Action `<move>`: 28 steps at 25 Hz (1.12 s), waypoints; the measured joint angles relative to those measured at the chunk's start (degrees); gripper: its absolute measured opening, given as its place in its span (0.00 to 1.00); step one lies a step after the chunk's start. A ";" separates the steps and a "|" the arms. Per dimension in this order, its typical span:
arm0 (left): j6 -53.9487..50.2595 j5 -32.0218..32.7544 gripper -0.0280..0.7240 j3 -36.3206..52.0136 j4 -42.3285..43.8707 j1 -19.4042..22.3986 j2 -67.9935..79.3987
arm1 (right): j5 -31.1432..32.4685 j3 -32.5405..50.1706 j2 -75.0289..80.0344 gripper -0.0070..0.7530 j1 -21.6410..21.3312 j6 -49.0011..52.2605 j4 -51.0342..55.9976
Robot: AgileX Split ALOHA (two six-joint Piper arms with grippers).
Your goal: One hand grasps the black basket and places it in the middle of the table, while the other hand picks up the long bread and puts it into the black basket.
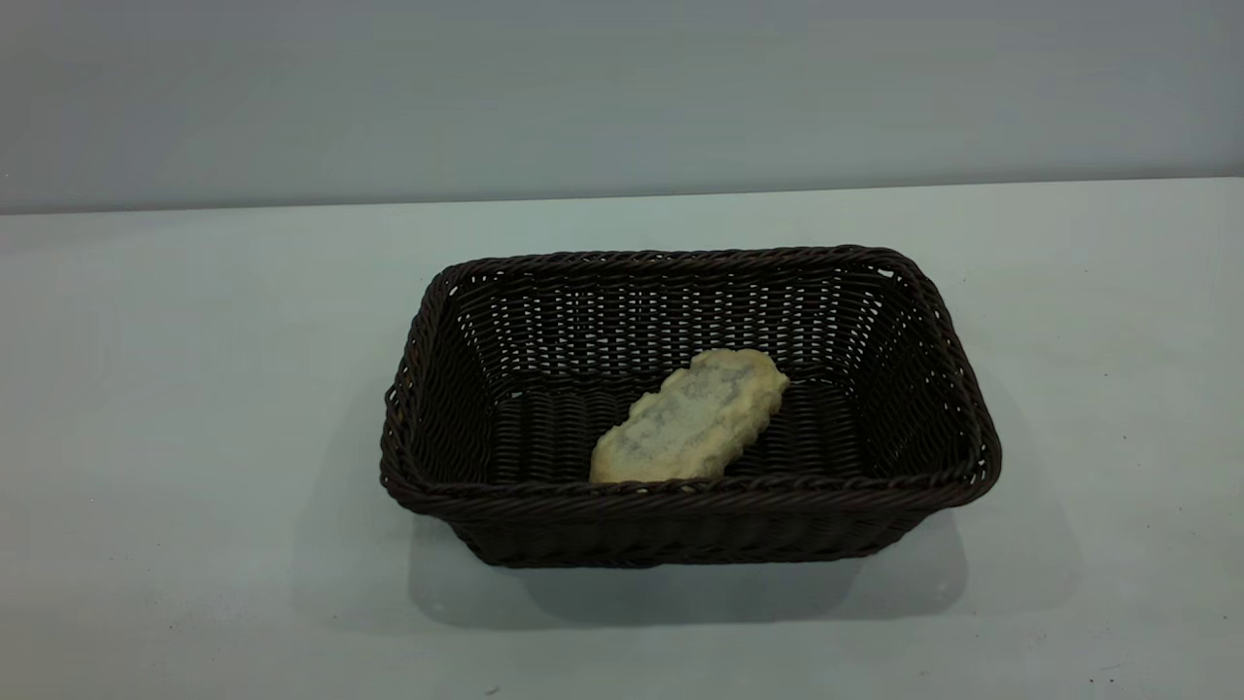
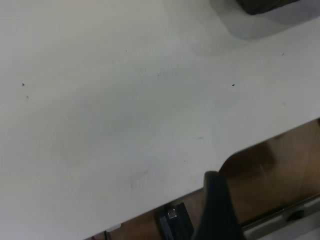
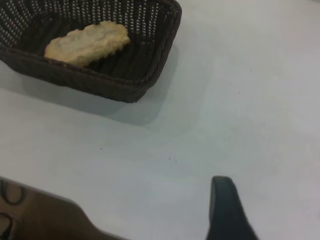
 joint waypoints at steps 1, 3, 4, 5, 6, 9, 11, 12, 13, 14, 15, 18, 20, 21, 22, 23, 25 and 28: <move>0.00 0.00 0.77 0.00 0.00 0.00 0.00 | 0.00 0.00 0.00 0.61 0.00 0.02 0.00; 0.00 0.00 0.77 0.00 0.00 0.00 0.00 | 0.00 0.00 0.00 0.61 0.00 0.08 0.00; 0.05 0.00 0.77 0.00 0.00 0.00 0.00 | 0.00 0.00 0.00 0.61 0.00 0.08 0.00; 0.05 0.00 0.77 0.00 0.00 0.00 0.00 | 0.00 0.00 0.00 0.61 0.00 0.08 0.00; 0.05 0.00 0.77 0.00 0.00 0.00 0.00 | 0.00 0.00 0.00 0.61 0.00 0.08 0.00; 0.05 0.00 0.77 0.00 0.00 0.00 0.00 | 0.00 0.00 0.00 0.61 0.00 0.08 0.00; 0.36 0.00 0.77 0.00 0.00 0.00 0.00 | 0.00 0.00 0.00 0.61 0.00 0.08 0.05; 0.36 0.00 0.77 0.00 0.00 0.00 0.00 | 0.00 0.00 0.00 0.61 0.00 0.08 0.05; 0.36 0.00 0.77 0.00 0.00 0.00 0.00 | 0.00 0.00 0.00 0.61 0.00 0.08 0.05; 0.36 0.04 0.77 0.00 0.00 0.00 0.00 | 0.00 0.00 0.00 0.61 0.00 0.08 0.05; 0.36 0.04 0.77 0.00 0.00 0.23 0.00 | 0.00 0.00 0.00 0.61 0.00 0.08 0.05; 0.36 0.04 0.77 0.00 -0.02 3.96 -0.72 | 0.00 0.00 0.00 0.61 0.00 0.08 0.05; 0.36 0.04 0.77 0.00 -0.02 7.37 -2.49 | 0.00 0.00 0.00 0.61 0.00 0.08 0.05; 0.36 0.06 0.77 0.00 -0.02 9.00 -3.48 | 0.00 0.00 0.00 0.61 0.00 0.08 0.05; 0.36 0.06 0.77 0.00 -0.02 10.33 -4.79 | 0.00 0.00 0.00 0.61 0.00 0.08 0.05; 0.36 0.11 0.77 0.00 -0.02 11.22 -6.13 | 0.00 0.00 0.00 0.61 -0.29 0.08 0.05; 0.36 0.11 0.77 0.00 -0.02 12.83 -8.45 | 0.00 0.00 0.00 0.61 -1.56 0.08 0.05; 0.36 0.42 0.77 0.00 -0.02 15.05 -11.16 | 0.00 0.00 0.00 0.61 -4.36 0.08 0.11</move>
